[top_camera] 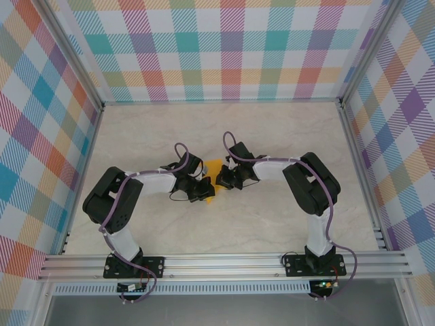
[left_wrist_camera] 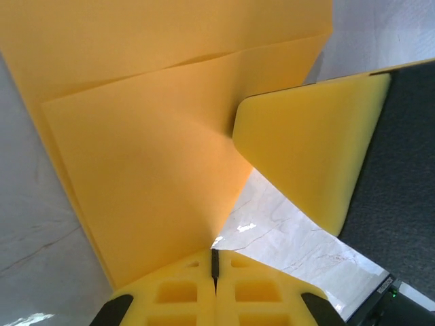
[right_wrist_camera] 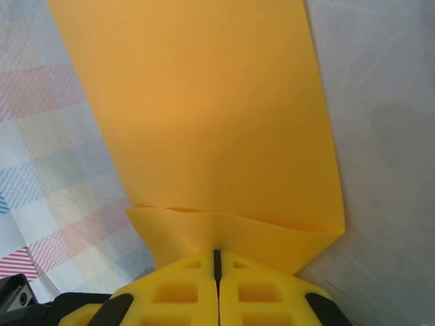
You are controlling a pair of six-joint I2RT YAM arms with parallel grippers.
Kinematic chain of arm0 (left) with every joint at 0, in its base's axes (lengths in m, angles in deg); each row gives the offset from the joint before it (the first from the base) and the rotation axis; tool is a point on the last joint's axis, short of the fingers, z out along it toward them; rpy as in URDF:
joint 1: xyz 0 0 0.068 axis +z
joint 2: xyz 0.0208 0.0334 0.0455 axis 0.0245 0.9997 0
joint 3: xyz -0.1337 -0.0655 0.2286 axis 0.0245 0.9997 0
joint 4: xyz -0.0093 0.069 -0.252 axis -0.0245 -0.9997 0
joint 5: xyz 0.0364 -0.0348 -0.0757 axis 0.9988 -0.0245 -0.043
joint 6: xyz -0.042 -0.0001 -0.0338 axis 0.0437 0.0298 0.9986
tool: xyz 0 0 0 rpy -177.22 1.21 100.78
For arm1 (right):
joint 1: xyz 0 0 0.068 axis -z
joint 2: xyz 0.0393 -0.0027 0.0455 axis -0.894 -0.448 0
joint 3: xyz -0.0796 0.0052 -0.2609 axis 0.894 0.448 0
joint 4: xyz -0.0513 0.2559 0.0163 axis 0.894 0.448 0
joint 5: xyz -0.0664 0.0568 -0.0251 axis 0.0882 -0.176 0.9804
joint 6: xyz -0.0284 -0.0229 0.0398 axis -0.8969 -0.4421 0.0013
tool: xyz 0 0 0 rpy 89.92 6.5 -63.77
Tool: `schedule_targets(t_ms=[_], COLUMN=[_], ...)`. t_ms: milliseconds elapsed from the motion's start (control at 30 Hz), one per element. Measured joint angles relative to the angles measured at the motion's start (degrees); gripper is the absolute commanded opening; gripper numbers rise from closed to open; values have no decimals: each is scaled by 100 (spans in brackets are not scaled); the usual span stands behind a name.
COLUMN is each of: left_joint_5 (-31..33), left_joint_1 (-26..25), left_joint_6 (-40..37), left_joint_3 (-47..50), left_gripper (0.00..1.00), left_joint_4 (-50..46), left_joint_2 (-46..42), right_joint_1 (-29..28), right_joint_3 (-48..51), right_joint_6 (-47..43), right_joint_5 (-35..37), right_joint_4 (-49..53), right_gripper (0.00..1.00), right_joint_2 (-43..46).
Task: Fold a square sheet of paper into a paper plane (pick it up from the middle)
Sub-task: Third fold the triangle at the center of the table.
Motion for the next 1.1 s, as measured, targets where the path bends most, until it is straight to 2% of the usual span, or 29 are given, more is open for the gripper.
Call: schedule_targets(t_ms=[600,1100], left_joint_5=[122,87], left_joint_1=[-4,-4], left_joint_6=[-103,-81], left_joint_3=[223,284], left_gripper=[1,1], left_joint_4=[118,-144], left_joint_2=[-133,-420], right_joint_1=[0,0], right_joint_3=[-33,-57], right_joint_6=[-2,-2], right_joint_5=[2,4], right_joint_4=[50,87], right_gripper=[4,4], right_joint_2=[-13,-20])
